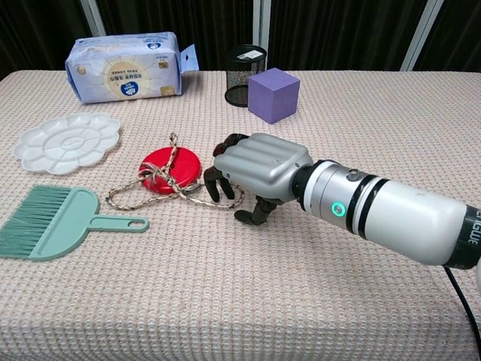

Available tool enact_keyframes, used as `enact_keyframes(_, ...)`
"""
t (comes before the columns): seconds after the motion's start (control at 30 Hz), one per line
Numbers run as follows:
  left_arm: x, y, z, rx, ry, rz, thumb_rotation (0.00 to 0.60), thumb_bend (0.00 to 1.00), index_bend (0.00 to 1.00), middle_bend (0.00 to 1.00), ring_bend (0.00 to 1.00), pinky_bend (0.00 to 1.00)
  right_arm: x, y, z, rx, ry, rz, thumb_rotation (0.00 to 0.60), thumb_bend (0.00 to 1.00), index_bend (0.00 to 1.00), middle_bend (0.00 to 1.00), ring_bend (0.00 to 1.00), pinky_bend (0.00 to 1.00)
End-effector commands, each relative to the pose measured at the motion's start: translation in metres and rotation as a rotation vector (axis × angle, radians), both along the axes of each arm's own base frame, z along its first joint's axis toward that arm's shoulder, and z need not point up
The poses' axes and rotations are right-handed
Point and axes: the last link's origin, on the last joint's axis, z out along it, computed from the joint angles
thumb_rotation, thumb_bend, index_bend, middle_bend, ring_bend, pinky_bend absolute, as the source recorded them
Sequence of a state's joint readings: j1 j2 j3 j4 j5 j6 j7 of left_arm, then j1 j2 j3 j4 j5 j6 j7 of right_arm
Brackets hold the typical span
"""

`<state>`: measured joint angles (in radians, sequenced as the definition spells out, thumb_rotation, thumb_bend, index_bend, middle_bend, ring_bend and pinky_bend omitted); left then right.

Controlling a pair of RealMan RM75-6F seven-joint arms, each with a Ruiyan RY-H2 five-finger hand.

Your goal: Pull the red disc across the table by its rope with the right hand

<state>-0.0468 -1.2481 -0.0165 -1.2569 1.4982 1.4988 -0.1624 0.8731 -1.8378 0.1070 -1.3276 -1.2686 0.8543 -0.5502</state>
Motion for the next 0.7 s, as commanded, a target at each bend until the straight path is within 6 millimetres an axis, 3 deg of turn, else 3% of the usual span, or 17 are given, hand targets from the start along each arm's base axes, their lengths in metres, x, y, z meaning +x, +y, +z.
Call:
enact_keyframes(0.03,-0.001,-0.0006,0.0002,0.001,-0.001,0.003,0.6,0.14,0.07,0.12,0.01,0.15,0.0003,-0.0001,-0.0006,-0.009,0.001,0.003,0.6,0.3,0.44,0.47,0.1,0.0)
enact_keyframes(0.23,-0.002,0.0001,0.0,0.001,-0.001,0.005,0.6,0.14,0.07,0.12,0.01,0.15,0.0001,-0.0017,-0.0013,-0.032,0.003,0.007,0.6,0.35,0.53,0.54,0.14,0.0)
enact_keyframes(0.7,-0.0023,0.001,-0.0002,0.002,-0.002,0.006,0.6,0.14,0.07,0.12,0.01,0.15,-0.0023,-0.0027,0.0023,-0.062,-0.016,0.0,0.6,0.4,0.64,0.64,0.21,0.0)
